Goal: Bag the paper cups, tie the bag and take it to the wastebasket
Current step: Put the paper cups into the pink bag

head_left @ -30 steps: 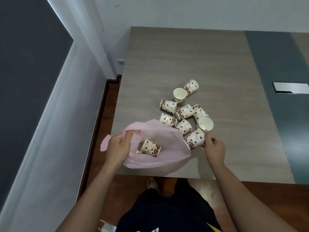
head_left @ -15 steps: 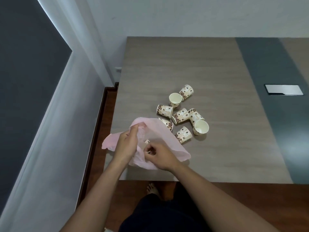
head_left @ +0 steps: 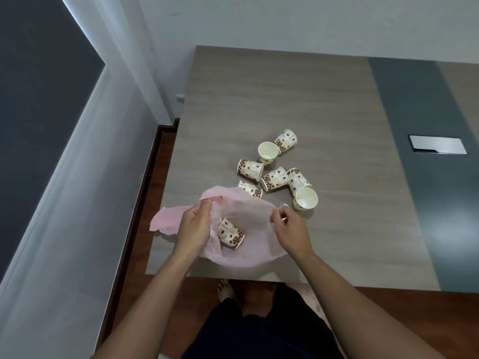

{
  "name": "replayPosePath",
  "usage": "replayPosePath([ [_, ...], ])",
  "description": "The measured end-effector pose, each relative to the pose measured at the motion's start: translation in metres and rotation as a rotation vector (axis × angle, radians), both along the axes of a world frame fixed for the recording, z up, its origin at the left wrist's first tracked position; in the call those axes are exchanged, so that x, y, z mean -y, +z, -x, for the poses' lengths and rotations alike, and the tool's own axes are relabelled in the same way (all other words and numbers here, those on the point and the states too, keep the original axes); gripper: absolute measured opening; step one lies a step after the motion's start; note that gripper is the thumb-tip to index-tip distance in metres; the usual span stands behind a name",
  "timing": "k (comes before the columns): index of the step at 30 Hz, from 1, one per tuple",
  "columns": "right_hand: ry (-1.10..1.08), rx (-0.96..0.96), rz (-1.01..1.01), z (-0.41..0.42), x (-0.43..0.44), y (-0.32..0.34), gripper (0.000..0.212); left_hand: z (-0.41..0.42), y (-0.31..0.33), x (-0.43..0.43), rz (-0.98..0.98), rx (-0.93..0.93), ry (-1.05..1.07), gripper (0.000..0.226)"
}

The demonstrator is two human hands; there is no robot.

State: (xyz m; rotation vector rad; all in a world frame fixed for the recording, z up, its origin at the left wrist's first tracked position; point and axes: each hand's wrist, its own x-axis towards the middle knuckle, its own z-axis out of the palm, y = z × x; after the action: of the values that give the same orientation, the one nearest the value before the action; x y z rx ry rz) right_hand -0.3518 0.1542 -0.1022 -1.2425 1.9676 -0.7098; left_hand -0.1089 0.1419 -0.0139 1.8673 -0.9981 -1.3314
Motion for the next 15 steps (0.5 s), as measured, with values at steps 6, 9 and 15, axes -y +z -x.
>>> replayPosePath([
  [6,0.028,-0.075,-0.161,0.068,0.007,-0.074,0.019,0.018,-0.004,0.005,-0.039,0.034,0.025,0.066],
  [9,0.186,0.019,-0.25,0.073,0.014,-0.056,0.02,0.029,-0.002,0.006,-0.065,0.082,0.065,0.053],
  [15,0.281,0.032,-0.286,0.08,0.018,-0.04,0.023,0.052,0.006,0.001,-0.084,0.137,0.134,0.046],
])
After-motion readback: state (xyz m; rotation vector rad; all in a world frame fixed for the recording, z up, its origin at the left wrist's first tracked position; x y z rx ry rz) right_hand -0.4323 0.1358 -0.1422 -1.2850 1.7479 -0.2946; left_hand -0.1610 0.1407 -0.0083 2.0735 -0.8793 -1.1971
